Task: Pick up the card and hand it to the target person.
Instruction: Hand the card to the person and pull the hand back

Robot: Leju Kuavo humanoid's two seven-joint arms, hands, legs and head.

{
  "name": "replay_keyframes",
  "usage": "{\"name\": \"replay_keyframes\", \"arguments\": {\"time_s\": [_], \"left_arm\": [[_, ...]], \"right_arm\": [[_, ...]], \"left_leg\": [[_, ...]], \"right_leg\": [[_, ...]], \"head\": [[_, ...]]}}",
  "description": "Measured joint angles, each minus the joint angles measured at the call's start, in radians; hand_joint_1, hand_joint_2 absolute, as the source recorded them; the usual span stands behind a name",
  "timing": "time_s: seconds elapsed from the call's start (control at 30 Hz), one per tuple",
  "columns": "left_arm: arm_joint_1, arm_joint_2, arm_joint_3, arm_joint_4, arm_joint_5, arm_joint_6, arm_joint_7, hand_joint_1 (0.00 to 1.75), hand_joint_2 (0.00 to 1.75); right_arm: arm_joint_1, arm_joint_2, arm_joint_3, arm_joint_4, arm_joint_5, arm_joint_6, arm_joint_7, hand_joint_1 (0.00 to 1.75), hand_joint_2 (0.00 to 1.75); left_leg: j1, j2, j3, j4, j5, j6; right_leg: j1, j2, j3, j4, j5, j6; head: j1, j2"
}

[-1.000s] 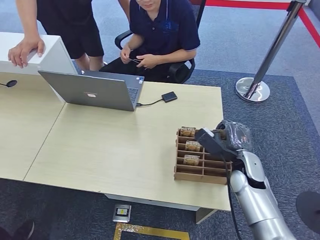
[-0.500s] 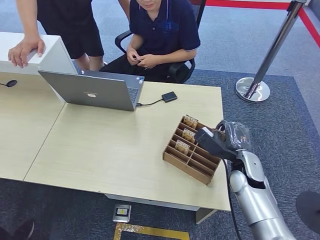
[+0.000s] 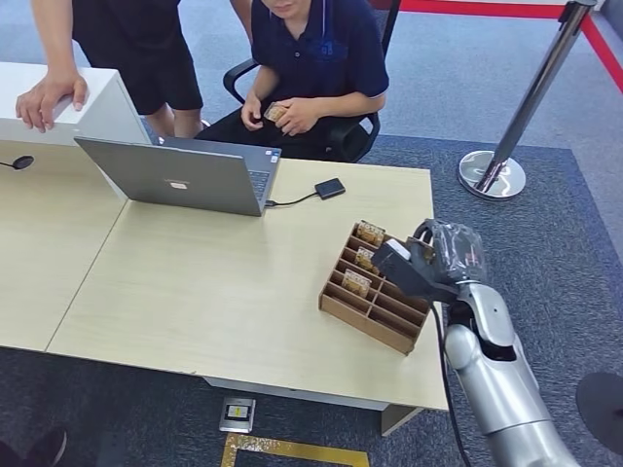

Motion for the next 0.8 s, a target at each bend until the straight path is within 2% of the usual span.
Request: {"name": "replay_keyframes", "arguments": {"time_s": [0.2, 0.37, 0.57, 0.7, 0.8], "left_arm": [[-0.001, 0.000, -0.001, 0.000, -0.003, 0.000, 0.002, 0.00, 0.00], [-0.001, 0.000, -0.007, 0.000, -0.009, -0.002, 0.002, 0.00, 0.00], [-0.004, 0.000, -0.020, 0.000, -0.024, -0.006, -0.005, 0.00, 0.00], [-0.008, 0.002, -0.029, 0.001, -0.035, -0.007, -0.003, 0.00, 0.00], [-0.008, 0.002, -0.029, 0.001, -0.036, -0.008, -0.003, 0.00, 0.00]], "right_arm": [[-0.001, -0.011, 0.030, -0.065, -0.009, 0.011, -0.001, 1.40, 1.75], [-0.061, 0.018, 0.049, -0.076, -0.022, 0.022, 0.003, 1.40, 1.75], [-0.202, 0.113, 0.070, 0.082, -0.025, 0.002, 0.028, 1.54, 1.75], [-0.320, 0.201, 0.079, 0.246, -0.013, -0.012, 0.052, 1.57, 1.75], [-0.349, 0.221, 0.079, 0.291, -0.012, -0.020, 0.054, 1.57, 1.75]], "left_leg": [[0.000, 0.000, 0.000, 0.000, 0.000, 0.000], [0.000, 0.002, -0.001, 0.001, 0.000, 0.000], [0.000, 0.005, 0.000, 0.001, 0.000, 0.000], [0.000, 0.005, 0.000, 0.000, 0.000, -0.001], [0.000, 0.005, 0.000, 0.000, 0.001, -0.001]], "right_leg": [[0.000, -0.001, 0.000, 0.000, 0.000, 0.000], [0.000, 0.001, -0.001, 0.001, 0.000, 0.000], [0.000, 0.004, -0.002, 0.002, 0.001, -0.001], [0.000, 0.005, -0.002, 0.002, 0.001, 0.000], [0.000, 0.004, -0.002, 0.003, 0.002, -0.001]], "head": [[0.000, 0.000], [0.000, 0.000], [0.000, 0.000], [0.000, 0.000], [0.000, 0.000]]}}
